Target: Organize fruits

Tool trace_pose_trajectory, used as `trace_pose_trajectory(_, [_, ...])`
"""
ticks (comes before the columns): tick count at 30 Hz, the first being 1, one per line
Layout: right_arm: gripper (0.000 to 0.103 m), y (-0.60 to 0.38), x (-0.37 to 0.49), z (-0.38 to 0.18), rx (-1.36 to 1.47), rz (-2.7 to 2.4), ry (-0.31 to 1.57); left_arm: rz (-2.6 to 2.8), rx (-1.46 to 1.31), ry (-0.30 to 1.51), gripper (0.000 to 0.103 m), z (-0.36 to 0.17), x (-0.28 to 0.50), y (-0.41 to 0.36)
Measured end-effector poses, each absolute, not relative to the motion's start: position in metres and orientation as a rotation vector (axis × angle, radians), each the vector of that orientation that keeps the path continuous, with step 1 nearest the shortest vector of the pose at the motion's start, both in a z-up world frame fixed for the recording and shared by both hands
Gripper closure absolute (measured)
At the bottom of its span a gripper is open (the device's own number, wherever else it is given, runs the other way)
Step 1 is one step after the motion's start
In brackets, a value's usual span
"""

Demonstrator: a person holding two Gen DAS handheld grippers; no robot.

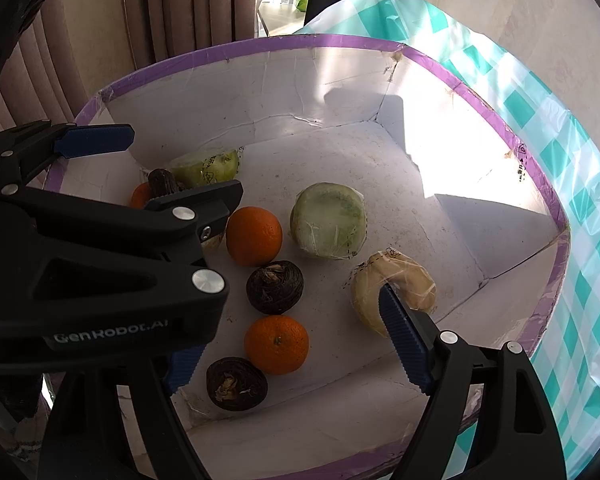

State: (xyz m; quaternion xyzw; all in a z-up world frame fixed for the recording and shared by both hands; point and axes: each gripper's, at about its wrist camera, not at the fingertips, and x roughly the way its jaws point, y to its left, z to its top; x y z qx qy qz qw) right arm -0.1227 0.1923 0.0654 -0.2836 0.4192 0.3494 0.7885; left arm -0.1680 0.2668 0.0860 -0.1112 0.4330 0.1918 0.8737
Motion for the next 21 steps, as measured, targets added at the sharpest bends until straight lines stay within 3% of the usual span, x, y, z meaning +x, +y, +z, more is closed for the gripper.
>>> trace_pose_trajectory(21, [0.024, 0.1916, -0.1224, 0.0653, -0.604, 0.760, 0.898, 0.400, -0.232, 0.913, 0.005, 0.0862, -0.1670, 0.2664])
